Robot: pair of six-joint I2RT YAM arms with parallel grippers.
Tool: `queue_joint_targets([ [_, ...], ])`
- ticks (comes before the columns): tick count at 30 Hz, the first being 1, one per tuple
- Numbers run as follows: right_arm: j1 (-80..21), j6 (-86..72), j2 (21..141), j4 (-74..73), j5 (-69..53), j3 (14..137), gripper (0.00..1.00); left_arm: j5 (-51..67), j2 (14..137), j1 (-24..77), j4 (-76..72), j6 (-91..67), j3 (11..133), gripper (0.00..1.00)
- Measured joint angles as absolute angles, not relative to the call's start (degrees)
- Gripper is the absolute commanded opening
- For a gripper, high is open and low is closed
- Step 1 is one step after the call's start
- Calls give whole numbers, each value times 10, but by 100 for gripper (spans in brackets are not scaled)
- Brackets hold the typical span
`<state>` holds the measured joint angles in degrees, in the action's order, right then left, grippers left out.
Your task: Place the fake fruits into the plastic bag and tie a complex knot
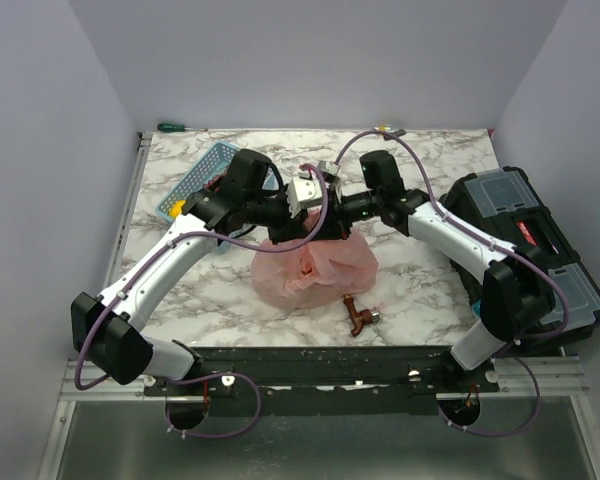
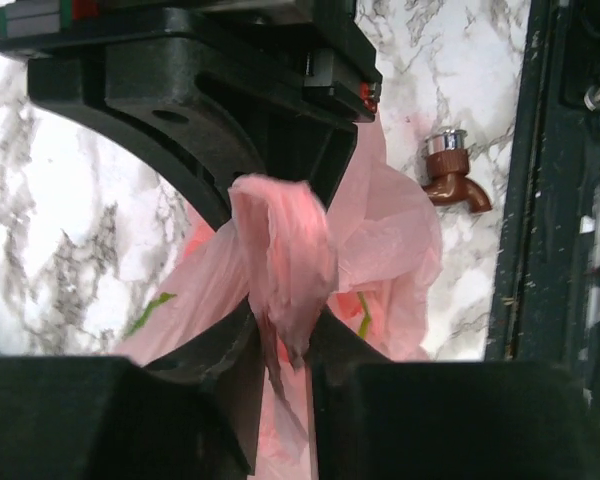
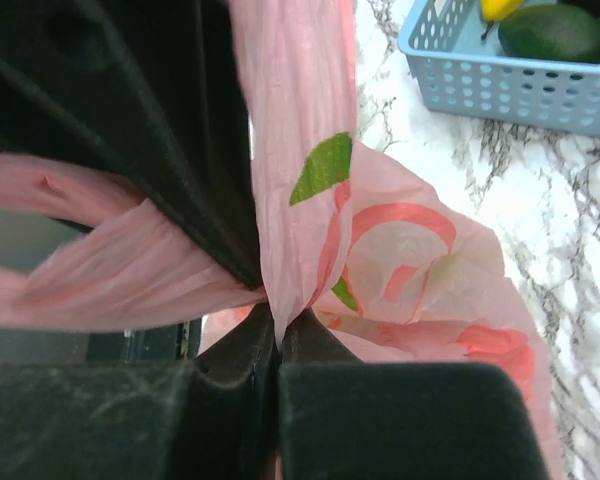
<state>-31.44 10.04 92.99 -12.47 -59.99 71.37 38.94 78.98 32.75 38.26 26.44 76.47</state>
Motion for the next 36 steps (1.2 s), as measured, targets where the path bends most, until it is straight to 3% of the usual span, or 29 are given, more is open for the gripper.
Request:
queue_joint_targets([
  [4,-314,90,930,-113,-598,701,1,389,785,321,384,249,761,46],
  [12,-315,88,930,-103,-599,684,1,444,625,246,338,235,626,45],
  [18,-315,84,929,-93,-605,684,1,478,601,250,251,209,563,56],
  [20,-314,83,929,-91,-609,684,1,479,624,256,222,196,563,50],
  [26,-315,84,924,-91,-611,684,1,474,648,283,164,173,558,1],
  [29,-315,95,924,-103,-611,686,11,473,655,290,156,172,559,0],
  [34,-314,137,924,-152,-618,701,48,469,661,289,155,171,564,0],
  [36,-314,153,924,-169,-627,707,52,464,664,289,155,169,568,0],
])
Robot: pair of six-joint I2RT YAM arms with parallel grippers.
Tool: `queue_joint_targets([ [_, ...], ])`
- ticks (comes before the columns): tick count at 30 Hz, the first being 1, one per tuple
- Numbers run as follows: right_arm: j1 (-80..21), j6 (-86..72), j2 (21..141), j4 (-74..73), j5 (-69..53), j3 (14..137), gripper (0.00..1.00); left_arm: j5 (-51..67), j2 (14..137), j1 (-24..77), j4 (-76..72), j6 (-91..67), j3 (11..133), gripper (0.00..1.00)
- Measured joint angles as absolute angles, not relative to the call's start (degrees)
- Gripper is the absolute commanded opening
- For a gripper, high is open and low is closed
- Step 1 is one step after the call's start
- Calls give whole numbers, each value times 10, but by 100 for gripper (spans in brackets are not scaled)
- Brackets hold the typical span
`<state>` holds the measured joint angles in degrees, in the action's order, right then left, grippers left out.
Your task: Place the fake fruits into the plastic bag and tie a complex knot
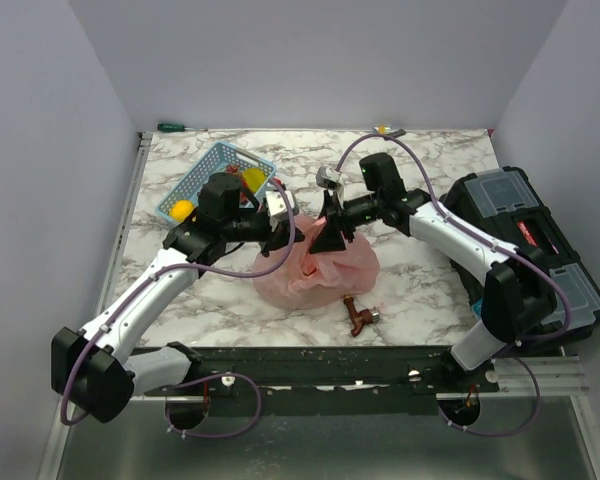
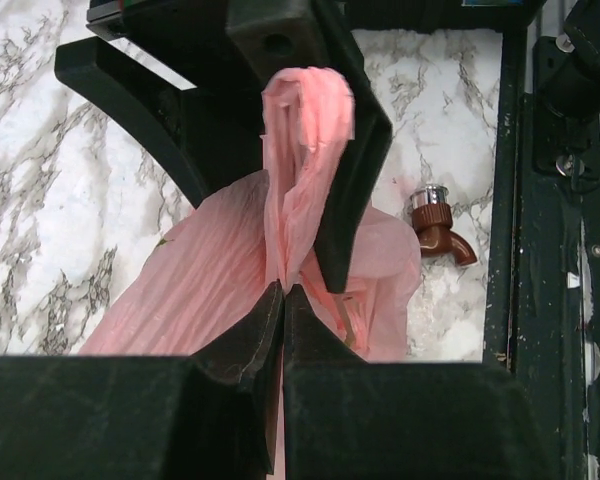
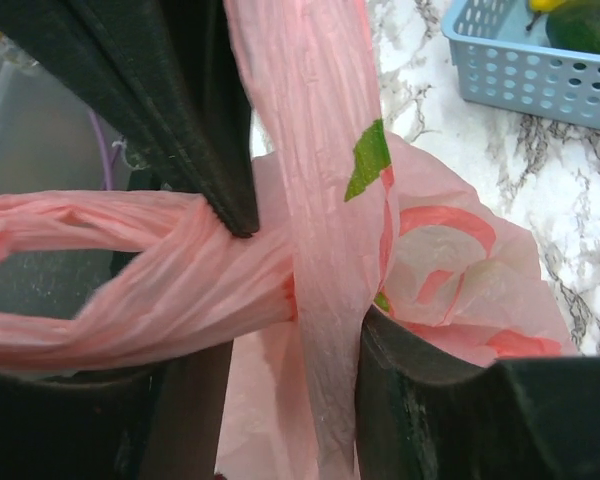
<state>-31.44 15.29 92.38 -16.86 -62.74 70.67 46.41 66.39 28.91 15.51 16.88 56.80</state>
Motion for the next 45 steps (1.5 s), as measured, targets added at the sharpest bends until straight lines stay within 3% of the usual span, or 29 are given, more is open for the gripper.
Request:
queue_joint_targets([
  [6,-316,161,925,-179,-645,710,48,457,685,293,159,172,588,0],
  [8,-316,156,927,-177,-649,713,38,456,695,301,166,183,600,0],
  [11,-316,142,931,-168,-653,718,15,451,708,311,183,198,623,2],
  [14,-316,126,931,-156,-652,718,2,444,713,313,204,204,639,29],
  [16,-316,127,931,-154,-650,718,1,446,712,309,229,203,654,46],
  [18,-316,131,931,-155,-647,718,1,462,704,293,259,197,675,59],
  [20,-316,137,931,-154,-645,716,1,487,685,264,281,190,695,64],
  [27,-316,153,930,-150,-642,709,1,524,614,161,351,208,756,66],
  [34,-316,176,919,-151,-642,709,1,514,720,150,421,295,807,67],
  [35,-316,179,918,-151,-642,708,1,511,731,150,429,305,807,64],
  [38,-316,189,913,-152,-642,708,1,507,753,148,460,345,812,34],
  [40,-316,194,911,-152,-641,708,1,508,757,147,487,380,821,21],
  [42,-316,196,911,-152,-637,707,1,512,756,147,509,404,830,19],
  [45,-316,199,910,-151,-632,703,1,524,736,146,532,435,827,28],
])
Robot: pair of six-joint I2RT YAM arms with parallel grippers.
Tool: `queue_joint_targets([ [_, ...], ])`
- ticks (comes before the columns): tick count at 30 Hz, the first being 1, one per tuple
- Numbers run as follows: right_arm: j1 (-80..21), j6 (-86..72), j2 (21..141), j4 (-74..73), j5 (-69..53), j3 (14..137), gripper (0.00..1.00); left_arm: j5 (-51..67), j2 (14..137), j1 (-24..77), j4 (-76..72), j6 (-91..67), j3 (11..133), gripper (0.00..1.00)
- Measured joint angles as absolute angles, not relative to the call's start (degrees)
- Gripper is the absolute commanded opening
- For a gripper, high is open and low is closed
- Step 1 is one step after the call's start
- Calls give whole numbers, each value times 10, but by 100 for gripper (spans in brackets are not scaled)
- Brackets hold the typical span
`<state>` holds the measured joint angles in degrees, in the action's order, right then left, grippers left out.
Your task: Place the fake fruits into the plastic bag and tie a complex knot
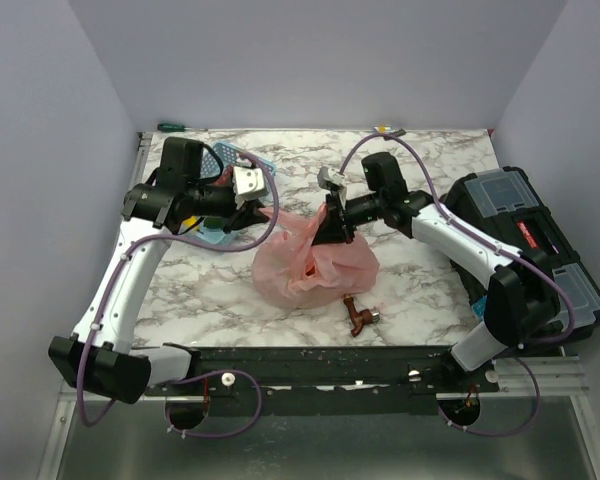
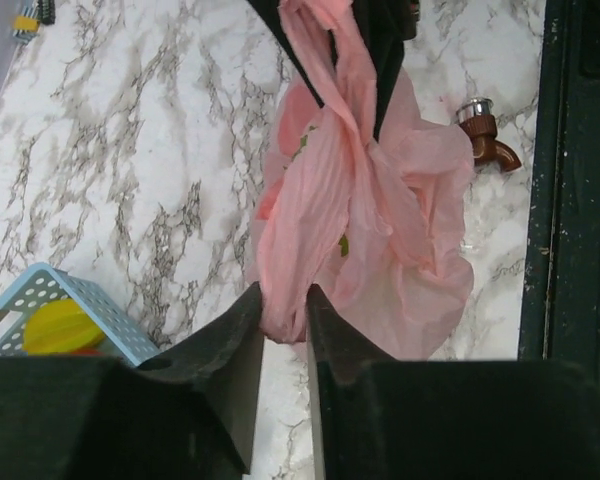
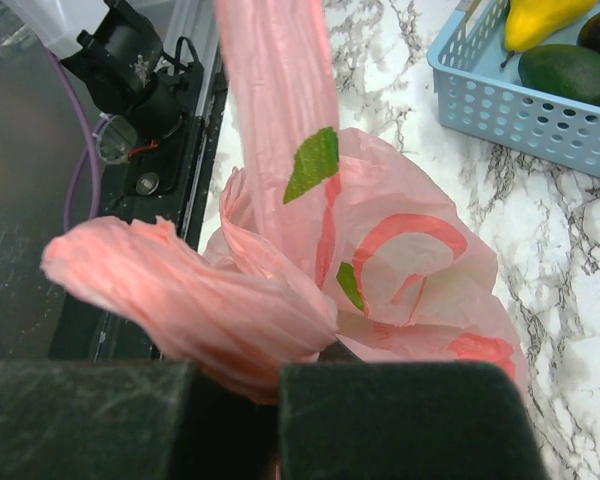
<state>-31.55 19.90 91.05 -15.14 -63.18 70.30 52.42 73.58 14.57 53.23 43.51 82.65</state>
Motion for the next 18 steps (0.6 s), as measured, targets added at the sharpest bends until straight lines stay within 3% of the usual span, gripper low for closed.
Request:
queue_joint_targets([
  [4,-316,202,910,-152,-630,698,1,533,688,146,534,440,793,34],
  [9,-316,203,910,-152,-631,698,1,536,675,146,526,439,788,31],
  [14,-316,205,905,-152,-631,697,1,541,687,146,518,437,788,17],
  [18,-316,206,903,-152,-631,695,1,548,694,146,515,435,788,19],
])
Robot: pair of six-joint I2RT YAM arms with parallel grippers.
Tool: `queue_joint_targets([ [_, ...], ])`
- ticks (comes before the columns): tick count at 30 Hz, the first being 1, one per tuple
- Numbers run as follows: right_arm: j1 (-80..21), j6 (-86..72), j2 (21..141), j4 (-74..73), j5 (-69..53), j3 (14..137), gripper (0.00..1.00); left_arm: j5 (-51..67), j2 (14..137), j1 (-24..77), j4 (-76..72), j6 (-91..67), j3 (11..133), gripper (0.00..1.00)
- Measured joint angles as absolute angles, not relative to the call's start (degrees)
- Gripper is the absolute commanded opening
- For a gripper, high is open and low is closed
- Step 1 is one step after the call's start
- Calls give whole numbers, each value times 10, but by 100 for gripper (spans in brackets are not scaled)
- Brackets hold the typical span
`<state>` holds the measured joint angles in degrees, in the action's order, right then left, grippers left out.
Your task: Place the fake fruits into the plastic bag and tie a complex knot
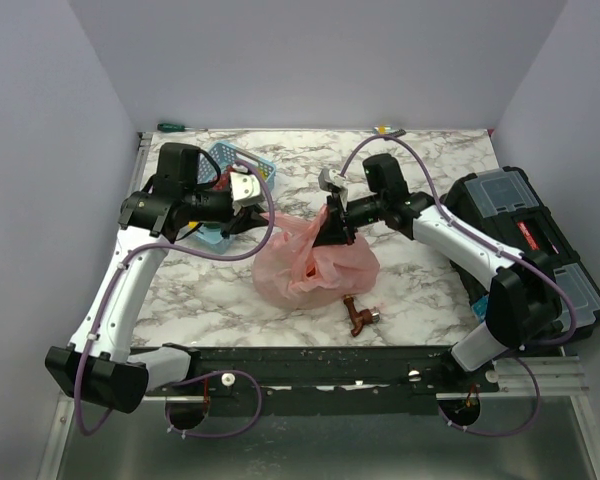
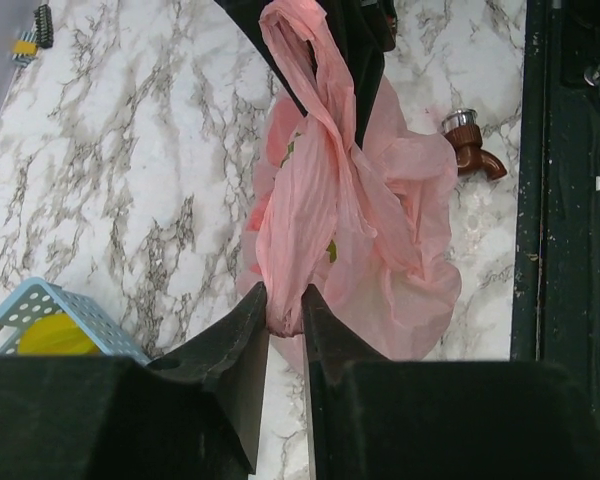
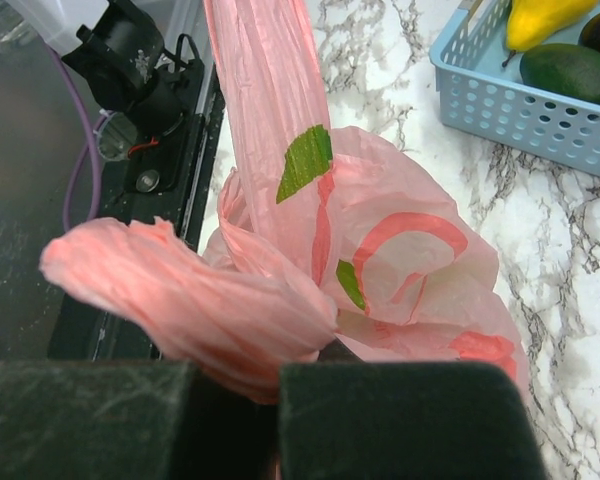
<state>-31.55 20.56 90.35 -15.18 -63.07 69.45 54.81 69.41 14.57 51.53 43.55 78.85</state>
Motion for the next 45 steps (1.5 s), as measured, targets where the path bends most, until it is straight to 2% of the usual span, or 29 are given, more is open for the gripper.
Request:
queue_joint_targets([
  [5,-316,206,903,-153,-631,689,1,554,692,146,516,435,789,15],
  [10,-316,206,903,-153,-631,689,1,561,685,143,522,435,789,0],
  [18,-319,164,903,-119,-604,682,1,575,681,150,517,393,789,0],
  [21,-319,118,903,-77,-571,666,1,575,675,194,493,337,768,0],
  [24,-319,71,903,-32,-540,645,1,570,646,260,429,255,682,0],
  [27,-322,31,894,1,-521,626,1,524,618,315,330,153,561,0],
  [30,-327,-3,882,19,-513,615,1,442,620,363,248,82,500,0],
  [38,-322,-55,859,53,-488,599,1,249,730,392,126,-43,510,0],
  [45,-318,-82,844,72,-476,571,1,219,750,329,55,-118,503,0],
])
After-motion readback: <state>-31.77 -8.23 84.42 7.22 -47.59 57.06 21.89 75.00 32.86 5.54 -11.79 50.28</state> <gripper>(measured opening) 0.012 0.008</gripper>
